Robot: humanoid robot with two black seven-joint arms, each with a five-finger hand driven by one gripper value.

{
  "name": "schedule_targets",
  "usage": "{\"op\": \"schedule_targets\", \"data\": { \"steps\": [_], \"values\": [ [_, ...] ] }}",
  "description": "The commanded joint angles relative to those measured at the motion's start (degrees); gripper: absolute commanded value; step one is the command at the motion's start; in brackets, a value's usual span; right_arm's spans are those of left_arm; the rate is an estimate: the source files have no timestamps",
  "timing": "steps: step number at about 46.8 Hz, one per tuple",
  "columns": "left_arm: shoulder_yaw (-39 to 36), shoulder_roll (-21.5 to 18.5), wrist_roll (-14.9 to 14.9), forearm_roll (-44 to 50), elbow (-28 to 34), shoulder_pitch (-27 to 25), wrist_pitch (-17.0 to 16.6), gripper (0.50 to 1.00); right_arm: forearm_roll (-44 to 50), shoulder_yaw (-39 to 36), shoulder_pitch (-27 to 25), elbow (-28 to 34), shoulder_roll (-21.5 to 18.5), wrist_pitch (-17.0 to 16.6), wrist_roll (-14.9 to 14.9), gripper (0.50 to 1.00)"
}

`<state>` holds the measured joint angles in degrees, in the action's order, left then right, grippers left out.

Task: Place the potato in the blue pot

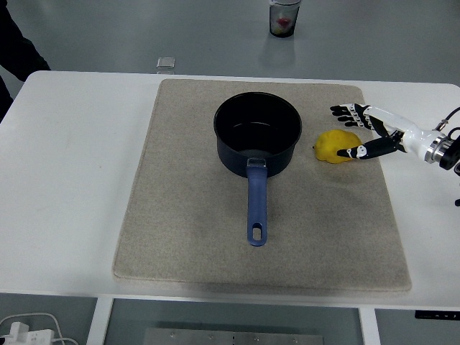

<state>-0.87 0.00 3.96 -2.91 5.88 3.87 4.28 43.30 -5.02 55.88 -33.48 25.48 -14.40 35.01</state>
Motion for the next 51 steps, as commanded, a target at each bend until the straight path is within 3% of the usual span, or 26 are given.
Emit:
{"op": "schedule_targets", "data": {
  "steps": [1, 18, 25, 34, 39, 41, 51],
  "values": [
    [0.1, 0.0, 0.0, 0.1, 0.0, 0.1, -0.1, 0.996, 0.6, 0.0, -0.4, 0.0, 0.0, 0.2, 0.0, 0.928],
    [0.2, 0.0, 0.0, 0.1, -0.2, 0.6, -0.2, 0.996, 1.2, -0.1, -1.4, 0.2, 0.0, 0.1, 0.0, 0.926],
    [0.2, 0.0, 0.0, 0.1, -0.2, 0.8, -0.2, 0.996, 1.2, -0.3, -1.6, 0.9, -0.3, 1.0, 0.0, 0.889],
    [0.2, 0.0, 0.0, 0.1, -0.2, 0.9, -0.2, 0.996, 1.2, -0.3, -2.3, 1.8, -1.0, 3.5, 0.0, 0.738],
    [0.2, 0.0, 0.0, 0.1, -0.2, 0.9, -0.2, 0.996, 1.2, -0.2, -2.5, 1.9, -1.1, 3.9, 0.0, 0.584],
    [0.2, 0.0, 0.0, 0.1, -0.2, 0.9, -0.2, 0.996, 1.2, -0.1, -2.5, 1.9, -1.1, 4.2, 0.0, 0.501],
    [0.2, 0.0, 0.0, 0.1, -0.2, 0.9, -0.3, 0.996, 0.3, -0.9, -1.6, 2.0, -0.9, 5.5, 0.0, 0.5]
  ]
}}
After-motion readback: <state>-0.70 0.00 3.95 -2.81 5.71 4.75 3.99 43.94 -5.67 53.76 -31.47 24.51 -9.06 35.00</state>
